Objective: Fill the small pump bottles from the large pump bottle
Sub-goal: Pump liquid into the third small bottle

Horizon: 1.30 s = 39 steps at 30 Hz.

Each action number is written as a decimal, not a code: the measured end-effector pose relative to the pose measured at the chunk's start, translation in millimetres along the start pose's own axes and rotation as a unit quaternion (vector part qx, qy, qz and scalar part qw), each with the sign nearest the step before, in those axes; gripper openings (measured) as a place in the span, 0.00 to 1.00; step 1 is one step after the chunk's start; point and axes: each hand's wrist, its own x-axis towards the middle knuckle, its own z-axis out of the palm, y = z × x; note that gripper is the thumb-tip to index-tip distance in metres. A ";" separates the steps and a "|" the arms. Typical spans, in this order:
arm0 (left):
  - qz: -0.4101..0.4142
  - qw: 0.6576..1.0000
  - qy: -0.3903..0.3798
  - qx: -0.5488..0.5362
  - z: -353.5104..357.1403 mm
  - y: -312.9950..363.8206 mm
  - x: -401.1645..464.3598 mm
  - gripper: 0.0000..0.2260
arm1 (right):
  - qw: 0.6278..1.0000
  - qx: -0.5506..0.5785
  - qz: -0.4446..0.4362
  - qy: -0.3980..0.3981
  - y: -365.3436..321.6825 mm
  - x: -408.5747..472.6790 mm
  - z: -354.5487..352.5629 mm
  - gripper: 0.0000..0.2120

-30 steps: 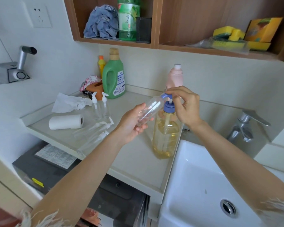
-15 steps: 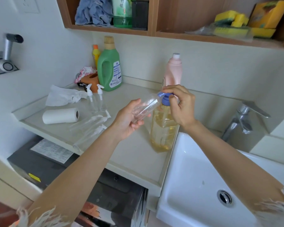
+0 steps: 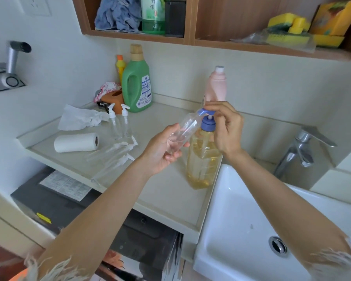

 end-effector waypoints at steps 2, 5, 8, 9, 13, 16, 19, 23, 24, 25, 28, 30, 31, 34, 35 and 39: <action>-0.005 1.000 0.006 0.013 -0.8 -2.1 -0.9 0.12 | 1.000 0.002 -0.008 0.002 5.0 -7.0 3.0 0.18; -0.004 1.000 0.009 0.017 -0.5 -4.2 -3.0 0.12 | 1.000 -0.006 -0.005 0.004 7.4 -10.2 3.3 0.18; -0.002 1.000 0.011 0.012 2.2 -3.0 -7.2 0.12 | 1.000 0.002 0.002 -0.010 1.5 -10.4 -0.6 0.18; -0.005 1.000 0.002 0.008 2.8 -2.5 -10.2 0.12 | 1.000 0.008 0.009 -0.019 -1.9 -8.4 -2.5 0.18; -0.003 0.999 -0.048 -0.022 3.0 -5.4 -23.2 0.15 | 0.989 0.067 0.116 -0.054 -21.0 10.1 -13.4 0.15; 0.047 0.991 -0.089 -0.084 3.7 -8.2 -30.9 0.20 | 0.978 0.089 0.188 0.022 -38.5 14.1 -20.6 0.14; 0.126 0.979 -0.111 -0.115 6.6 -7.0 -40.7 0.19 | 0.991 0.065 0.109 0.031 -60.5 5.3 -26.8 0.11; 0.277 0.961 -0.019 -0.007 25.0 -6.6 -52.7 0.18 | 0.996 0.038 0.043 -0.061 -93.9 -0.8 -28.1 0.05; 0.314 0.949 0.017 0.030 30.0 -7.2 -55.7 0.18 | 0.995 0.036 0.046 -0.080 -101.5 0.0 -28.2 0.08; 0.341 0.937 0.045 0.066 34.5 -8.1 -58.3 0.19 | 0.994 0.029 0.048 -0.094 -107.3 1.4 -27.8 0.11; 0.368 0.915 0.079 0.143 45.7 -11.5 -63.6 0.21 | 0.991 0.005 0.058 -0.124 -117.7 11.4 -31.0 0.15; 0.359 0.918 0.056 0.162 49.0 -16.0 -66.1 0.21 | 0.986 0.046 0.086 -0.138 -122.7 20.2 -35.0 0.12; 0.345 0.924 0.034 0.164 49.9 -17.4 -67.2 0.21 | 0.981 0.083 0.105 -0.139 -125.3 24.9 -38.3 0.12; 0.286 0.948 -0.052 0.130 55.1 -20.2 -71.1 0.21 | 0.973 0.140 0.130 -0.132 -132.0 36.5 -44.7 0.10; 0.278 0.952 -0.066 0.111 58.3 -19.4 -71.6 0.21 | 0.972 0.145 0.134 -0.130 -132.7 38.4 -45.7 0.08; 0.295 0.952 -0.063 0.054 66.8 -9.6 -70.5 0.19 | 0.966 0.119 0.149 -0.172 -131.6 33.2 -49.8 0.02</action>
